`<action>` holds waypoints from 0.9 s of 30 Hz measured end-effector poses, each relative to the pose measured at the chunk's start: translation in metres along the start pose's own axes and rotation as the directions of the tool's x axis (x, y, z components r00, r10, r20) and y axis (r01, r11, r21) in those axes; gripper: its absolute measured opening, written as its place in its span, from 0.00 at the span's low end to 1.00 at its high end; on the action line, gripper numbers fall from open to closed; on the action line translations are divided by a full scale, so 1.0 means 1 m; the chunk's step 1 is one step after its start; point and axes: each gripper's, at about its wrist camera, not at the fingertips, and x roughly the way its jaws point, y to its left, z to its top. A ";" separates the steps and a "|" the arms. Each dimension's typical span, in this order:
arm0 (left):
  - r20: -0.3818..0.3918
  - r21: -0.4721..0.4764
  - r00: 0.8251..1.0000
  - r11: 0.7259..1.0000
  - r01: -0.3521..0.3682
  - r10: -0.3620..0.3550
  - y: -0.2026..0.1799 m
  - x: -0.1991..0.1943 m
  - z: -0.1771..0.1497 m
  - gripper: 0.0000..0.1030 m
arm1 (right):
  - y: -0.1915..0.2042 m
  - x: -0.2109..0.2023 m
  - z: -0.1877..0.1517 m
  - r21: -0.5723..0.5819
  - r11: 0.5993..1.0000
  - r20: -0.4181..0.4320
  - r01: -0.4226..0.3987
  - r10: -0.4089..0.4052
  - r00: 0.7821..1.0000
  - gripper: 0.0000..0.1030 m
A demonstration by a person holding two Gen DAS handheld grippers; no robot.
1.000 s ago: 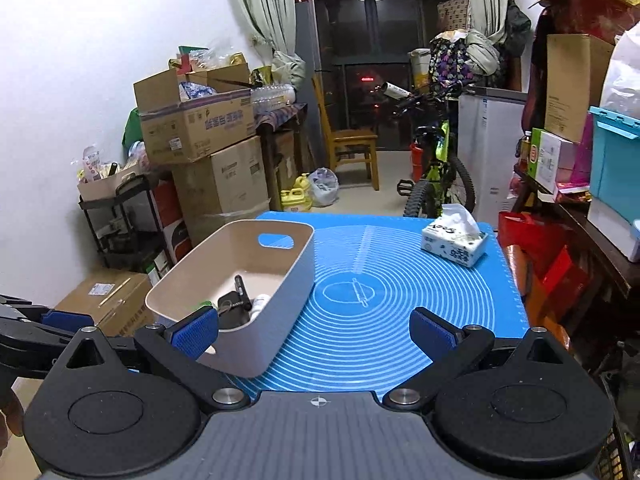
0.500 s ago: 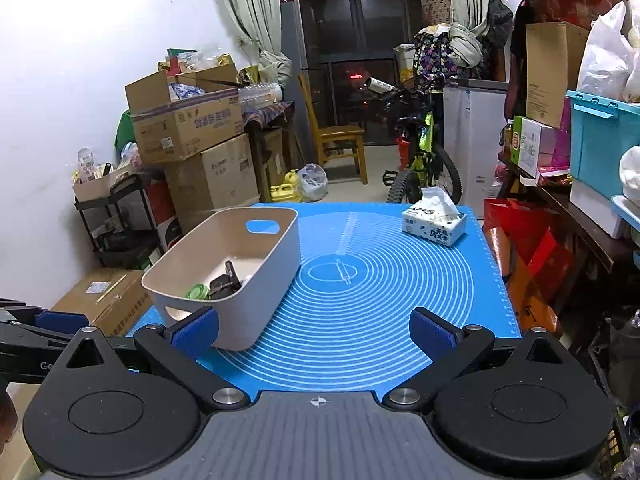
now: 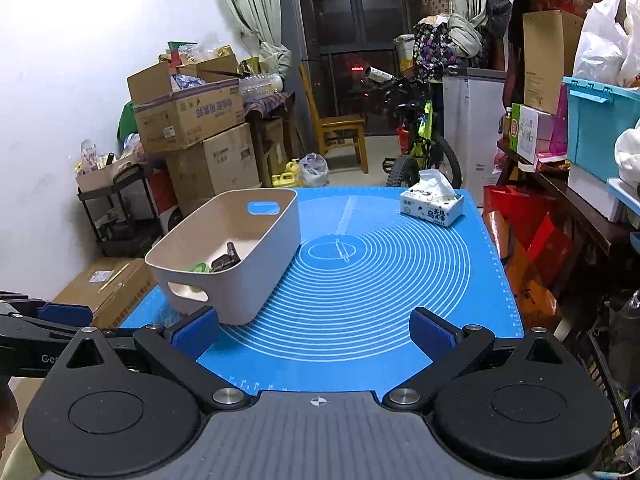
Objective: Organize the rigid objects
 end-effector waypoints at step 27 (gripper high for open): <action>-0.009 -0.001 1.000 1.000 0.005 -0.005 0.001 0.003 -0.006 0.71 | -0.001 0.001 -0.006 -0.001 1.000 -0.014 -0.006 0.006 1.000 0.98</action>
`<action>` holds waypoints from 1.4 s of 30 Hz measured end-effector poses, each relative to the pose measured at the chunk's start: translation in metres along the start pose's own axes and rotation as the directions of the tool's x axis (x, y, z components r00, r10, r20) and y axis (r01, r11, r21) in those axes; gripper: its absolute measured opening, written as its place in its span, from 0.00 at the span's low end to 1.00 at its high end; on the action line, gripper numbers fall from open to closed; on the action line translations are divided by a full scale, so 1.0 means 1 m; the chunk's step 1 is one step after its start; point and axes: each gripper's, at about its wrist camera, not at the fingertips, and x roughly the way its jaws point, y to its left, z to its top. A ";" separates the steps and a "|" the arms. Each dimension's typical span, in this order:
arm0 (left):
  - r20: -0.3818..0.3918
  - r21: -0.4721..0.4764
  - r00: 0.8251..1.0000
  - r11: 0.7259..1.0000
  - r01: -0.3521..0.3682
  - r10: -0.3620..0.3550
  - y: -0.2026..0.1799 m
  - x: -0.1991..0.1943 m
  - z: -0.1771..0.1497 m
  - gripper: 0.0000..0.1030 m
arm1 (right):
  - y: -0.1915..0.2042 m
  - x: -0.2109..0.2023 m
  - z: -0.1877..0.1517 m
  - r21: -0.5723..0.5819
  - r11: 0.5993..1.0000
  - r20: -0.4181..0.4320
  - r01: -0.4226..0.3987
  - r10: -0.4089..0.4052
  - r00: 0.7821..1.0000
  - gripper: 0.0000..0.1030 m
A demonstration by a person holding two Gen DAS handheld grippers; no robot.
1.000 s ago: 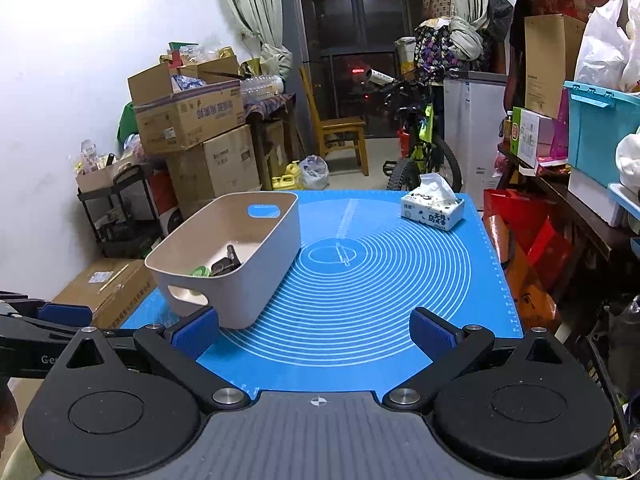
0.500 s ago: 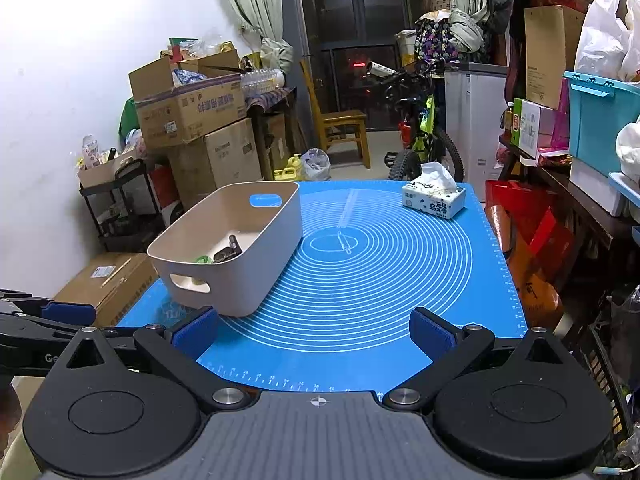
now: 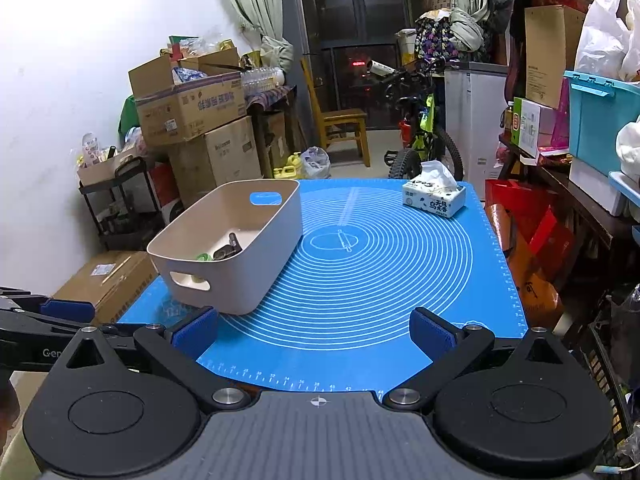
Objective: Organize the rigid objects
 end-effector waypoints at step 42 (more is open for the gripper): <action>0.000 0.000 1.000 1.000 0.003 -0.003 0.001 -0.001 0.001 0.71 | -0.003 0.004 -0.008 0.020 1.000 -0.011 0.013 -0.013 1.000 0.98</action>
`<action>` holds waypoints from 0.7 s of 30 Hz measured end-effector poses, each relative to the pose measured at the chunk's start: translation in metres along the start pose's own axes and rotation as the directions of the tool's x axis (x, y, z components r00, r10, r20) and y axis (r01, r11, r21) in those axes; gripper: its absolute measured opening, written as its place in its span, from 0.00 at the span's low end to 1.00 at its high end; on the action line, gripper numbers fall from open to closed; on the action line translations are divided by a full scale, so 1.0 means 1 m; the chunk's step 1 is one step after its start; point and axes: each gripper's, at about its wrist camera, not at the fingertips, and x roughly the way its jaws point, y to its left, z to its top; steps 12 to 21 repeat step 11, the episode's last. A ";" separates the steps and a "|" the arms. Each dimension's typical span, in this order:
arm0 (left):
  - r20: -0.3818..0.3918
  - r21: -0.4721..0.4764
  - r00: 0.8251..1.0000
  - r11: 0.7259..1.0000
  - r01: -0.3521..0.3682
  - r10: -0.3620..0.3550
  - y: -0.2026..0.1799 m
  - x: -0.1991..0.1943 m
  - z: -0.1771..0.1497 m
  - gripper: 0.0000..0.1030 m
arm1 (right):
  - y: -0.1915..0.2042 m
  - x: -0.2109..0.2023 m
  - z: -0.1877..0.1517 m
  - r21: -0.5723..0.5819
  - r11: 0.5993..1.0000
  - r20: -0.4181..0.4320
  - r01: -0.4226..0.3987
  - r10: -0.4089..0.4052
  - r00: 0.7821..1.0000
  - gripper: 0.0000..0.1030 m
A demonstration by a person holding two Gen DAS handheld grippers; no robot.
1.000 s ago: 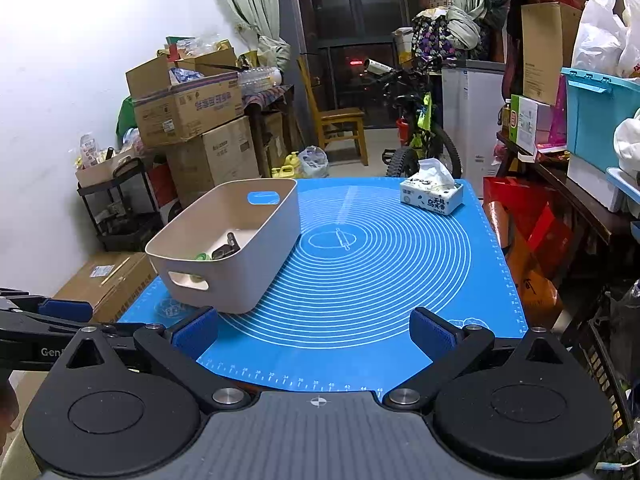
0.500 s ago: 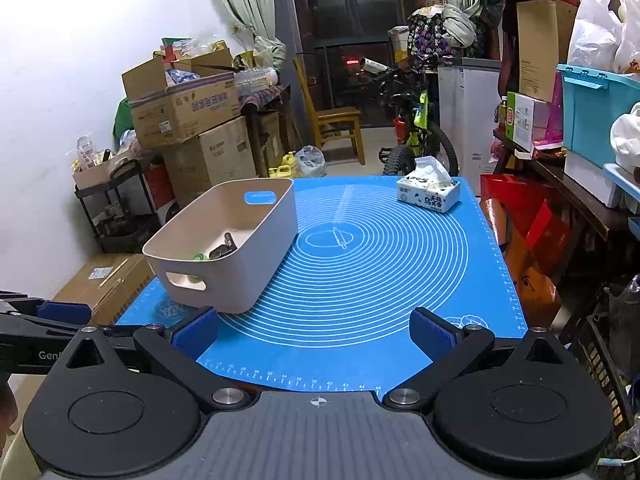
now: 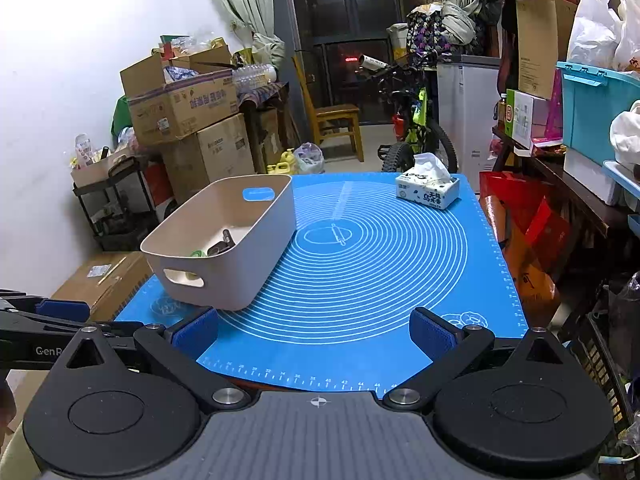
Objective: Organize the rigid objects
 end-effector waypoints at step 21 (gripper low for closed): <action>0.004 0.009 1.000 1.000 -0.002 0.002 -0.003 0.001 -0.001 0.71 | -0.002 0.001 -0.001 0.005 1.000 -0.003 0.004 -0.004 1.000 0.98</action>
